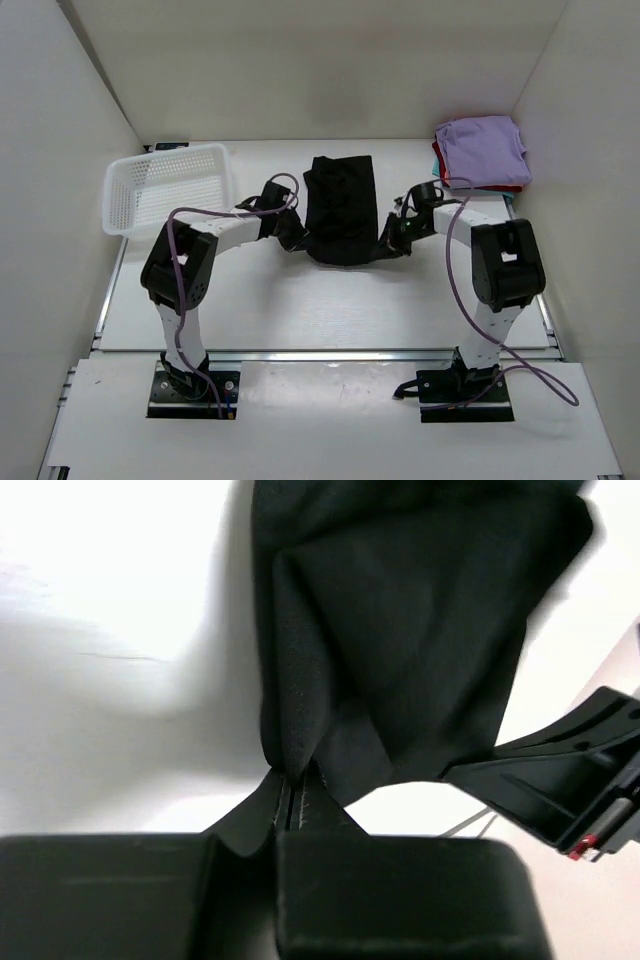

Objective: Fold and stack the t-shirts
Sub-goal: Grab one side of the 2/3 rectangular tshirt with both arms, then fold the long partially folded tshirt into a neat square

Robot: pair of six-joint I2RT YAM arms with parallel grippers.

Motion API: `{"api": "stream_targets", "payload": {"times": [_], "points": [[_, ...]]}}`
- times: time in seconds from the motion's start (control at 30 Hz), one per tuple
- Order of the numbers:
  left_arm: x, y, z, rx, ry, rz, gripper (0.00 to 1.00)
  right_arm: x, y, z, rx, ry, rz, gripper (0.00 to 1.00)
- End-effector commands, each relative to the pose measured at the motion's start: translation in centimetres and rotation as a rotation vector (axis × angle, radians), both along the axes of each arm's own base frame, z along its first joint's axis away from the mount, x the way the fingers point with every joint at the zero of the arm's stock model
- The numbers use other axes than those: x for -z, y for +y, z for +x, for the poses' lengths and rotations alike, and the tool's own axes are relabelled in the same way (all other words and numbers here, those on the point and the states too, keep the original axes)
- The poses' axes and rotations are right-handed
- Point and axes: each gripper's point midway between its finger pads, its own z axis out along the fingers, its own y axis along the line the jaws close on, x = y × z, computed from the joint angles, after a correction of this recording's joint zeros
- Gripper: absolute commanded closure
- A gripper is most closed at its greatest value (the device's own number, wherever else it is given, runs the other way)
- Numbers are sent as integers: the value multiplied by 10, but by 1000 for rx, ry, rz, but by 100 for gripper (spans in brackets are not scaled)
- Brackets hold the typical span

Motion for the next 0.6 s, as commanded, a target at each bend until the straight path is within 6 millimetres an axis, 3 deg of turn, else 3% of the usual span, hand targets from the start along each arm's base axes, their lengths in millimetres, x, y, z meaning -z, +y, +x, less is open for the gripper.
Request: {"api": "stream_targets", "payload": {"times": [0.0, 0.07, 0.17, 0.2, 0.23, 0.3, 0.33, 0.4, 0.57], "points": [[-78, -2, 14, -7, -168, -63, 100, -66, -6, 28, 33, -191, 28, 100], [-70, 8, -5, -6, -146, -59, 100, -74, -9, 17, 37, -202, 33, 100], [-53, 18, -40, -1, -99, -48, 100, -57, -6, -18, 26, -154, 21, 100], [-59, 17, -46, -2, -104, -72, 100, -60, -2, -27, 13, -165, 40, 100], [-49, 20, -63, -6, -78, -75, 100, -46, -3, -44, 13, -118, 28, 100], [-22, 32, -94, -11, -13, -59, 100, -41, 2, -69, 8, -107, 42, 100], [-24, 32, -101, -4, -21, -64, 100, -30, 3, -89, -5, -70, 36, 100], [-6, 41, -128, 19, 27, -35, 100, -18, 2, -122, -18, -20, 40, 100], [-4, 58, -157, 18, 58, -31, 100, -21, 2, -148, -56, -15, 38, 100]]}}
